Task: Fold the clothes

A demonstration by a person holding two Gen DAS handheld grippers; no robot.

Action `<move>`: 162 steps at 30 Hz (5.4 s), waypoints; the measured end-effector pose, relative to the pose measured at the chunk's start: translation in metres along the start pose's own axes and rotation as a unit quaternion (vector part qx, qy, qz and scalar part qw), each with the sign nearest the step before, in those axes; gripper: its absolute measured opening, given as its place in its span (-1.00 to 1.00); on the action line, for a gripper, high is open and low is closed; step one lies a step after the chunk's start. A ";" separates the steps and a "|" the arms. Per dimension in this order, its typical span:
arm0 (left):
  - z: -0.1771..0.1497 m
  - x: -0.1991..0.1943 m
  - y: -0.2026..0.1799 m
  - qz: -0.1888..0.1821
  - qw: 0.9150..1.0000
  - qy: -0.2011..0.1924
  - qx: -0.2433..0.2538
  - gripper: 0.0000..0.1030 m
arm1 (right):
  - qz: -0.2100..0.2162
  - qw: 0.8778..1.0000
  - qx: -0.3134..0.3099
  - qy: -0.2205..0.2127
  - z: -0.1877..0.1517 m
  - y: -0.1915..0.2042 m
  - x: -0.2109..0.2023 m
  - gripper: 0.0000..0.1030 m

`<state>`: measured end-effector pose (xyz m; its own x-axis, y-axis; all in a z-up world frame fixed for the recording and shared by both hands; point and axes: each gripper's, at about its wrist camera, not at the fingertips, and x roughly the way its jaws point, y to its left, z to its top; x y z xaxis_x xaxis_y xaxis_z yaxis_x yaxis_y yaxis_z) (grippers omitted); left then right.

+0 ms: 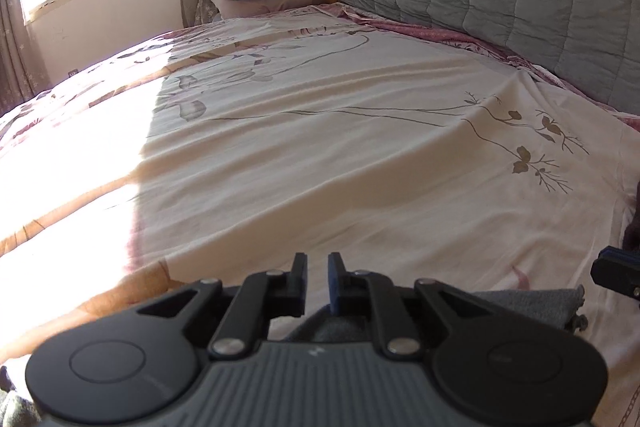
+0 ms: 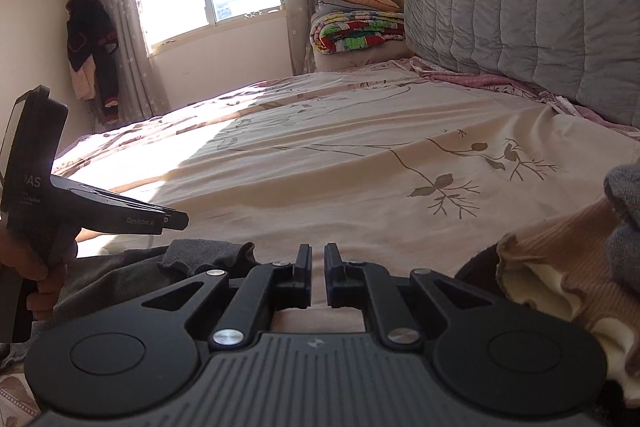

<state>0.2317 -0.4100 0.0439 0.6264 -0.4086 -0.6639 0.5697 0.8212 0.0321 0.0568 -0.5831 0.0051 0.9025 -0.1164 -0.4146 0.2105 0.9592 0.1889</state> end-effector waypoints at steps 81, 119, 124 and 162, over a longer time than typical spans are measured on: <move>-0.116 -0.108 0.001 -0.119 0.990 -0.011 0.074 -0.86 | -0.059 0.993 0.096 0.031 0.001 -0.010 0.040 -0.90; -0.111 -0.052 0.167 0.058 0.997 -0.042 -0.037 0.19 | -0.104 0.992 0.059 0.043 0.006 0.009 0.006 -0.92; -0.109 -0.051 0.167 0.066 0.996 -0.041 -0.037 0.24 | -0.150 0.987 0.008 0.062 0.003 0.014 -0.017 -0.92; -0.232 -0.205 0.157 -0.001 0.987 -0.027 -0.157 0.52 | 0.125 0.965 0.080 0.216 -0.039 0.158 -0.036 -0.24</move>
<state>0.0694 -0.1053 0.0117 0.6576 -0.4241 -0.6227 0.3832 0.8999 -0.2082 0.0431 -0.4170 0.0153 0.6991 0.2650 -0.6642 0.0935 0.8870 0.4523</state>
